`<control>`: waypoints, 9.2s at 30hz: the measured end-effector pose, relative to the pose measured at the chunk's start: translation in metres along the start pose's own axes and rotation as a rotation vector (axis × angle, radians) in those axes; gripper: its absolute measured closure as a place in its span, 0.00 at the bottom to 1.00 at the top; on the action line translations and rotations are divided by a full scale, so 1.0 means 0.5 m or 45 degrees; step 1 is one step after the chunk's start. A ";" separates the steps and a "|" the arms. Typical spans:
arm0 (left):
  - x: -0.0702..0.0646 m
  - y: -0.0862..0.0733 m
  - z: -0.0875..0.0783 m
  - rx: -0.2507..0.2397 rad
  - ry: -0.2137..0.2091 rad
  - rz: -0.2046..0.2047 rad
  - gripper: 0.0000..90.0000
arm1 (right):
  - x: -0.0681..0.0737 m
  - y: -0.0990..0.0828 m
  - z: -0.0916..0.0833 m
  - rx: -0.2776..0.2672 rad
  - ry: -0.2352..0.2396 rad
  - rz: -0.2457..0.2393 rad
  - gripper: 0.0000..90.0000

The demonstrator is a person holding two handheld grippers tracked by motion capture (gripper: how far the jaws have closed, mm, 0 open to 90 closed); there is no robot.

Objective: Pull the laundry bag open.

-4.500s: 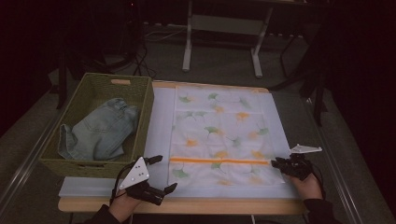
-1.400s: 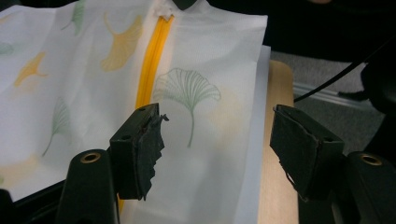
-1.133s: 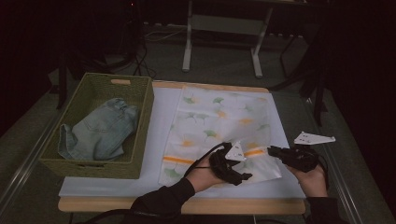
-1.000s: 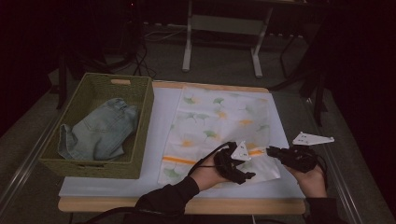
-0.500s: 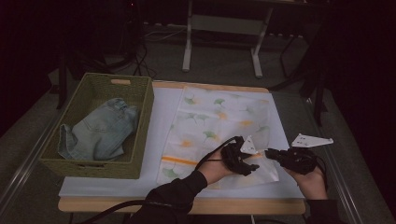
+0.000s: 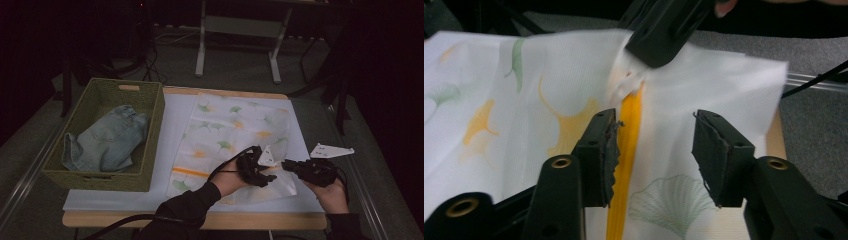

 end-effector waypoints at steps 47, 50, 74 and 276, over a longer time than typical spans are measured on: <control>0.000 -0.003 0.020 0.144 -0.010 -0.019 0.74 | 0.008 0.001 0.015 0.036 0.020 -0.029 0.94; 0.001 -0.001 0.021 0.143 -0.023 -0.035 0.74 | 0.009 0.001 0.015 0.031 0.025 -0.027 0.94; -0.004 -0.004 0.033 0.178 0.116 -0.033 1.00 | 0.014 0.000 0.022 0.044 0.051 -0.027 0.94; 0.012 -0.347 -0.310 0.252 0.245 -0.425 0.69 | -0.001 -0.100 0.140 0.281 0.119 -0.195 0.65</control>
Point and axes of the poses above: each handheld gripper's, and its own axes: z roughly forward along the jaws, y roughly out of its top, x roughly to its left, the point moved 1 cm from there along z, roughly forward along the jaws, and after that the axes turned 9 degrees about y, right-handed, at the moved point
